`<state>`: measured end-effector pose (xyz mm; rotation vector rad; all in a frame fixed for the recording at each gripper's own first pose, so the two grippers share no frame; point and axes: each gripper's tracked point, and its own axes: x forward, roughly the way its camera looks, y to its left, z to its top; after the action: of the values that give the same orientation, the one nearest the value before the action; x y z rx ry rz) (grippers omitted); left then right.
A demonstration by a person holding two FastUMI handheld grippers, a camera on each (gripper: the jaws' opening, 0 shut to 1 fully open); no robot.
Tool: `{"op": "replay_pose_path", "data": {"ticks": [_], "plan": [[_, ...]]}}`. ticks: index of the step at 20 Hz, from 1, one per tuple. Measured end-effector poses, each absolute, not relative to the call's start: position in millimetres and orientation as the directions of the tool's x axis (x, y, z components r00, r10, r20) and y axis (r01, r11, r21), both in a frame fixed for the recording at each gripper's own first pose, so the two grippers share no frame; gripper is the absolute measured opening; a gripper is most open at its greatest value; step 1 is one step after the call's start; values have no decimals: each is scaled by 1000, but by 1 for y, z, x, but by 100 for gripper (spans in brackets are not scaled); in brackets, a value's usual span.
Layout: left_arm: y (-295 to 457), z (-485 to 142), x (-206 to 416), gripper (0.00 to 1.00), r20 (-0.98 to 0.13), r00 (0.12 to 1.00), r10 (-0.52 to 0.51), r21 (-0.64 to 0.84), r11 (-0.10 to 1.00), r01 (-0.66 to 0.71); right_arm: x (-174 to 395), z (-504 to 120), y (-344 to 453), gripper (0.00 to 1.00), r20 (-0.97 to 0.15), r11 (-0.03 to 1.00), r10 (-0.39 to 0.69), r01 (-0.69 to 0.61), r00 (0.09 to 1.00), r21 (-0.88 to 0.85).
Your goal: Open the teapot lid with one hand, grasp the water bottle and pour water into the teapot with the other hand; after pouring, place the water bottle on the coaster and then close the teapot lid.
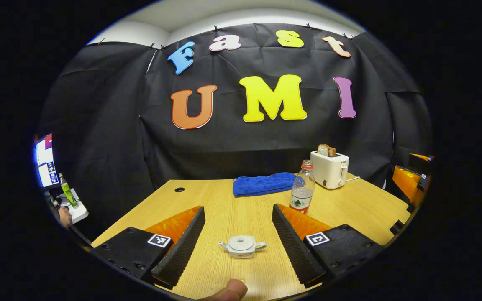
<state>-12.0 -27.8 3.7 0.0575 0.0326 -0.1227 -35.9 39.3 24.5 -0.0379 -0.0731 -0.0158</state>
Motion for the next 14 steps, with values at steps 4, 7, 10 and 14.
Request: {"op": "replay_pose_path", "data": {"ticks": [4,7,10,14], "plan": [[-29,16,-26,100,21,992,-122,39,992,122,-37,25,38,95,75,999,-11,14,997,-37],[-35,27,-35,100,71,987,-142,26,990,140,-35,22,32,98,58,1000,-21,22,998,-19],[-35,35,-39,100,110,984,-143,29,990,141,-32,21,25,95,50,999,-38,39,998,-5],[-34,33,-39,100,111,983,-144,24,990,142,-31,18,28,95,42,1000,-28,29,999,-8]]}}
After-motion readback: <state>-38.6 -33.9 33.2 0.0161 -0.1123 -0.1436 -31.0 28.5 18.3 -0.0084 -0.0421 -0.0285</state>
